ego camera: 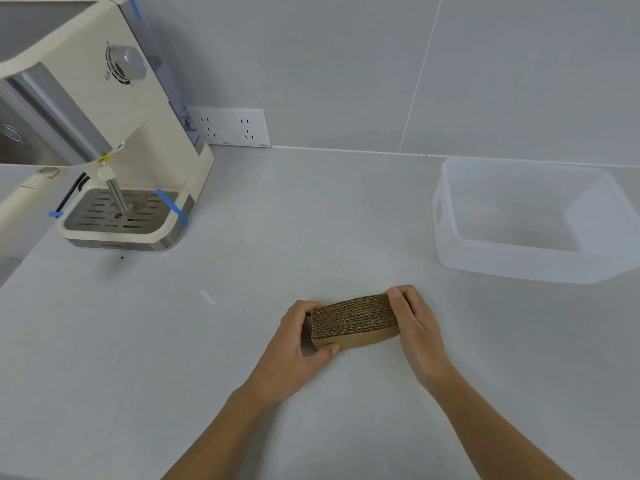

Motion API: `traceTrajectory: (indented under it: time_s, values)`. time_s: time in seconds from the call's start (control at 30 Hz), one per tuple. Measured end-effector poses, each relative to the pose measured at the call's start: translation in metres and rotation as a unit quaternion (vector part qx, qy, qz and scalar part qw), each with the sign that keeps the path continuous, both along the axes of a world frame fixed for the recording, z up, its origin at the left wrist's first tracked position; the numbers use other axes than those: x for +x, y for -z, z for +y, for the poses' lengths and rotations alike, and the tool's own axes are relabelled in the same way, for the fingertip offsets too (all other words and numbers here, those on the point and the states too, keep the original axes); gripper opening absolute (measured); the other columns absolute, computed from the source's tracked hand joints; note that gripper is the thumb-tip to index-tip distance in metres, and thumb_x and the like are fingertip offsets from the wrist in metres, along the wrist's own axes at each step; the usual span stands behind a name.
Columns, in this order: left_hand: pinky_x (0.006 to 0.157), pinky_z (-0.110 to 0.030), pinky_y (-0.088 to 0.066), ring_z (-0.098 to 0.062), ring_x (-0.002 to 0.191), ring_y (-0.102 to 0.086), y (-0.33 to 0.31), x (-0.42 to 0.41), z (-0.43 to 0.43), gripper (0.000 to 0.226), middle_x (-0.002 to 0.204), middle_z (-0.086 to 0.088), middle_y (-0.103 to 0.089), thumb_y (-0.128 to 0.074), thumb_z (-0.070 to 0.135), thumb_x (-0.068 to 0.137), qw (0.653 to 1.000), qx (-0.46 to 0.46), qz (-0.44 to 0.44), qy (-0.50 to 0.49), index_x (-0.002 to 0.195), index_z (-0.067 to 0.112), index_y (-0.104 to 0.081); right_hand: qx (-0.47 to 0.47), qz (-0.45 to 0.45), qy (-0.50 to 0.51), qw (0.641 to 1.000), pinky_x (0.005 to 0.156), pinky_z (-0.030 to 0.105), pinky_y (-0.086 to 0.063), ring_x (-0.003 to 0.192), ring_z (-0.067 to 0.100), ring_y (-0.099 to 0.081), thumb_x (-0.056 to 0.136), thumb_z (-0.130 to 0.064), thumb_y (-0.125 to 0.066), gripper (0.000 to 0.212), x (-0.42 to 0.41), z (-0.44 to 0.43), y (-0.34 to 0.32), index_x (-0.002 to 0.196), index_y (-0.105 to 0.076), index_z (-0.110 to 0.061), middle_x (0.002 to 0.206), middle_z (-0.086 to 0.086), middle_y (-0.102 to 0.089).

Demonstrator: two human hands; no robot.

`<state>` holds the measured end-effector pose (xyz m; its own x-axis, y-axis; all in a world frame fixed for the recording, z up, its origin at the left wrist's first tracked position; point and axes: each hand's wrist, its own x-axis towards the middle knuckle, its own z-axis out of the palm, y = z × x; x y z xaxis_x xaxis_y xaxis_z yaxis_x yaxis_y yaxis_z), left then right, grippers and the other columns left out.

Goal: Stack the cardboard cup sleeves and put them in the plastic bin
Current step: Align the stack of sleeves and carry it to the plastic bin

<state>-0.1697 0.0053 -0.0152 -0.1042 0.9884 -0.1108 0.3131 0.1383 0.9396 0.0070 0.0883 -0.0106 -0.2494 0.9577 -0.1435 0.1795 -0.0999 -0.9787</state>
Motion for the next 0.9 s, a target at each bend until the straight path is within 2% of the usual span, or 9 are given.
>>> traceTrajectory:
  time_s: [0.07,0.1,0.17,0.23,0.33,0.63,0.73,0.83,0.9]
  values:
    - [0.09,-0.037,-0.048,-0.017,0.1,-0.055,0.0,-0.001,0.0,0.042,0.106,0.001,-0.058,-0.069,0.028,0.073,1.0,-0.009,0.01,-0.005,0.109,0.032,-0.048,-0.038,0.022,-0.079,0.996,0.076,0.009,-0.042,0.088,-0.003,-0.056,0.084,-0.046,-0.052,0.018,0.012,0.003,-0.002,0.094,-0.059,-0.033,0.092,-0.017,-0.063]
    - [0.091,-0.039,-0.048,-0.018,0.101,-0.055,0.0,-0.001,0.0,0.042,0.106,0.001,-0.058,-0.069,0.029,0.073,1.0,-0.012,0.012,-0.007,0.109,0.033,-0.048,-0.059,0.034,-0.121,0.99,0.081,0.012,-0.045,0.097,-0.002,-0.057,0.076,-0.047,-0.06,0.03,0.019,0.006,-0.003,0.104,-0.057,-0.035,0.101,-0.019,-0.064]
    - [0.093,-0.041,-0.047,-0.019,0.103,-0.055,-0.001,-0.001,0.0,0.043,0.108,0.0,-0.058,-0.069,0.03,0.073,1.0,-0.017,0.013,-0.01,0.11,0.034,-0.048,-0.094,0.038,-0.194,0.976,0.081,0.017,-0.049,0.104,0.0,-0.058,0.063,-0.037,-0.073,0.057,0.031,0.012,-0.005,0.116,-0.051,-0.037,0.113,-0.018,-0.061]
    - [0.093,-0.042,-0.047,-0.019,0.103,-0.055,-0.001,-0.001,0.001,0.043,0.108,-0.001,-0.058,-0.069,0.03,0.073,1.0,-0.018,0.016,-0.011,0.11,0.035,-0.047,-0.106,0.038,-0.222,0.968,0.079,0.021,-0.051,0.106,0.007,-0.059,0.064,-0.016,-0.078,0.066,0.038,0.016,-0.006,0.12,-0.049,-0.033,0.117,-0.007,-0.059]
    - [0.093,-0.04,-0.047,-0.019,0.103,-0.055,0.0,-0.002,0.001,0.043,0.109,-0.001,-0.058,-0.07,0.026,0.075,1.0,-0.019,0.019,-0.011,0.11,0.036,-0.047,-0.092,0.046,-0.198,0.975,0.08,0.025,-0.052,0.105,0.013,-0.061,0.07,0.009,-0.069,0.06,0.04,0.016,-0.003,0.118,-0.053,-0.025,0.115,0.002,-0.061]
    - [0.081,-0.012,-0.045,-0.002,0.098,-0.059,-0.006,0.001,0.007,0.038,0.101,0.017,-0.066,-0.071,0.025,0.069,0.997,0.0,-0.063,-0.046,0.103,0.036,-0.055,-0.06,0.116,-0.056,0.99,0.074,0.021,-0.053,0.095,0.015,-0.067,0.07,0.016,-0.066,0.046,0.033,0.01,-0.002,0.102,-0.062,-0.017,0.099,-0.002,-0.072]
    - [0.084,-0.011,-0.044,-0.001,0.103,-0.057,-0.01,0.001,0.013,0.039,0.103,0.024,-0.064,-0.071,0.028,0.069,0.996,0.025,-0.066,-0.059,0.103,0.036,-0.055,-0.04,0.122,-0.041,0.991,0.074,0.018,-0.052,0.095,0.01,-0.067,0.072,0.014,-0.065,0.045,0.031,0.012,-0.011,0.101,-0.063,-0.02,0.096,-0.007,-0.073]
    - [0.085,-0.014,-0.046,-0.003,0.104,-0.057,-0.023,0.0,0.024,0.046,0.102,0.02,-0.064,-0.071,0.038,0.062,0.992,0.058,-0.075,-0.087,0.104,0.037,-0.053,-0.015,0.134,-0.021,0.991,0.071,0.016,-0.052,0.092,0.009,-0.067,0.073,0.012,-0.065,0.043,0.03,0.016,-0.023,0.101,-0.064,-0.021,0.094,-0.007,-0.074]
    - [0.087,-0.02,-0.049,-0.004,0.102,-0.058,-0.033,0.002,0.033,0.047,0.102,0.02,-0.063,-0.073,0.036,0.062,0.989,0.077,-0.08,-0.096,0.104,0.038,-0.052,0.004,0.144,-0.012,0.989,0.071,0.018,-0.053,0.091,0.01,-0.068,0.074,0.01,-0.066,0.042,0.03,0.021,-0.033,0.102,-0.064,-0.021,0.095,-0.007,-0.074]
